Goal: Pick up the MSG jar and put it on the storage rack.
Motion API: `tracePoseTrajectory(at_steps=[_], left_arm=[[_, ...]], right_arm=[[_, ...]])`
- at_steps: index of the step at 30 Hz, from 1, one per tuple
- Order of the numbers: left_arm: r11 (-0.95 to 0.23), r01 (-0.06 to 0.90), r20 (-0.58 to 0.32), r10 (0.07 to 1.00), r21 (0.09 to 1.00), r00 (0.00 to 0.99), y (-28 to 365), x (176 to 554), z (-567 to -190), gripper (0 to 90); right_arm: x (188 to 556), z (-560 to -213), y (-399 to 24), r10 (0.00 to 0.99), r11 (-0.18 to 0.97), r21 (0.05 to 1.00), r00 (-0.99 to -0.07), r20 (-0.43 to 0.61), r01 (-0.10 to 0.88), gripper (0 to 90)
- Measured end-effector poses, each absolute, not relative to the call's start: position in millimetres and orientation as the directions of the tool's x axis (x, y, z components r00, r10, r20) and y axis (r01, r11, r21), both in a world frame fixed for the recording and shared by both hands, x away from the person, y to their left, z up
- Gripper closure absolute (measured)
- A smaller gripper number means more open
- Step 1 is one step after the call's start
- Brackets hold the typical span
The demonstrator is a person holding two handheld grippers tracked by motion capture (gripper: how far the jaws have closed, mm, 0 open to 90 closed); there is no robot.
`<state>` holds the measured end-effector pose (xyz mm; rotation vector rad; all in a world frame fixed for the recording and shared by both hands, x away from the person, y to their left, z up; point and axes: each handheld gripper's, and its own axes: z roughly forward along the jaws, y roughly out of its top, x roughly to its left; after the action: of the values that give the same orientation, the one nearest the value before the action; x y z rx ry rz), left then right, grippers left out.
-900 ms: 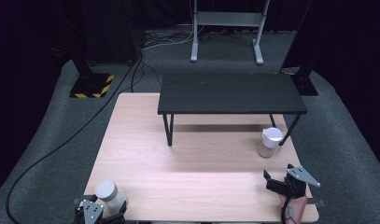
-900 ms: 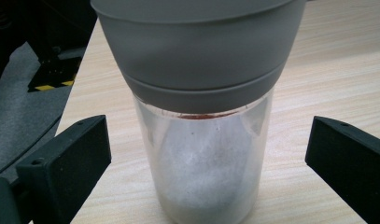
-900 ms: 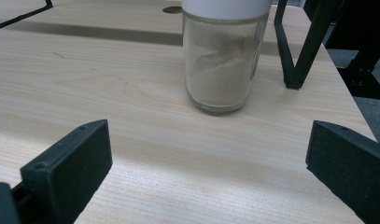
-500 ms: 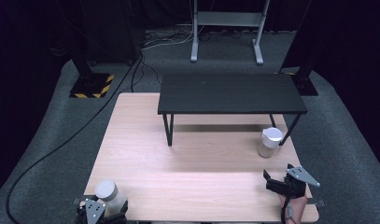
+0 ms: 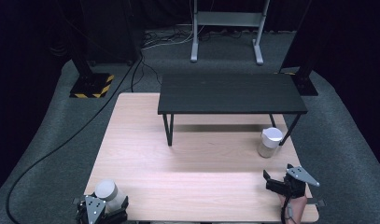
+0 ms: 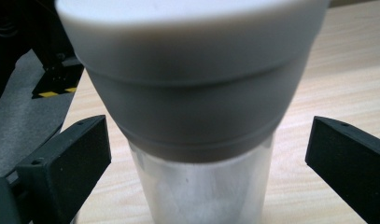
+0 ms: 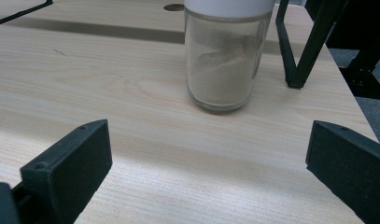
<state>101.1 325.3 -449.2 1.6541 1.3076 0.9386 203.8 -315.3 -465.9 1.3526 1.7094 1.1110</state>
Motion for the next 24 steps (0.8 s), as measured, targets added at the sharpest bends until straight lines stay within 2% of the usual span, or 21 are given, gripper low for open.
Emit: tracePoseTrajectory(at_steps=[14, 16, 20, 24], left_arm=[[-0.079, 0.294, 0.025, 0.983, 0.953, 0.183, 331, 98, -450, 0.6], [-0.070, 0.279, 0.015, 0.981, 0.958, 0.191, 334, 96, -451, 4.7], [-0.057, 0.263, 0.004, 0.980, 0.963, 0.198, 337, 94, -454, 18.8], [-0.046, 0.245, -0.005, 0.979, 0.968, 0.205, 339, 91, -457, 24.5]], right_arm=[[204, -466, -316, 0.973, 0.097, 0.914, -0.232, -0.003, 0.394, 0.0], [205, -465, -316, 0.972, 0.097, 0.913, -0.234, -0.002, 0.395, 0.0], [205, -465, -315, 0.973, 0.101, 0.912, -0.233, -0.006, 0.398, 0.0], [205, -465, -315, 0.973, 0.101, 0.911, -0.231, -0.007, 0.399, 0.0]])
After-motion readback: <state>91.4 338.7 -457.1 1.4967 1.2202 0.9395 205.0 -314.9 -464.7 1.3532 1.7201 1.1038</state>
